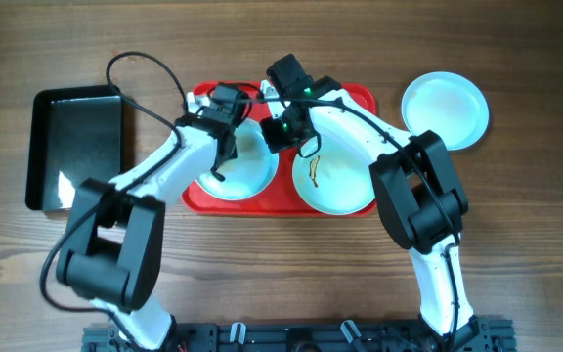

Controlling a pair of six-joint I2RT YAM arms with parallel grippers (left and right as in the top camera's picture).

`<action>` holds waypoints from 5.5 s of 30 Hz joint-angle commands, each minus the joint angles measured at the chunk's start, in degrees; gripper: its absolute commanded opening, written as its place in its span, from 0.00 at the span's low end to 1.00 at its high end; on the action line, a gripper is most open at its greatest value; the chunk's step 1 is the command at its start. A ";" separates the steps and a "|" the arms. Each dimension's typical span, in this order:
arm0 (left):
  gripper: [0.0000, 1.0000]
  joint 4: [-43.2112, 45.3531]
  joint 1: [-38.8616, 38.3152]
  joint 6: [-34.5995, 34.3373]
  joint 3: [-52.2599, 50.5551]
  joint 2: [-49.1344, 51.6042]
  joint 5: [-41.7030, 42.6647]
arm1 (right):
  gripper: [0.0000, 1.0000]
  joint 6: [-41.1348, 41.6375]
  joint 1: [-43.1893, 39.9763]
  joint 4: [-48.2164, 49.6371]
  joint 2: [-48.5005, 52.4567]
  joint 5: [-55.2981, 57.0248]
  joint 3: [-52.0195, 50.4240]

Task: Clean dirty plates on tray and stack at the side

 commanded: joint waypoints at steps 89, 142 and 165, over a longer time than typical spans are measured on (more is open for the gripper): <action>0.04 -21.81 3.74 -3.45 1.90 -17.99 10.58 | 0.04 -34.03 15.80 -1.01 -17.22 86.05 6.84; 0.04 -21.49 3.74 -4.31 1.90 -17.99 10.67 | 0.95 17.00 -46.34 6.54 -28.35 3.93 -23.67; 0.04 -20.04 3.74 -4.31 1.90 -17.99 13.46 | 0.60 9.77 -23.15 -12.59 -27.85 10.19 -25.27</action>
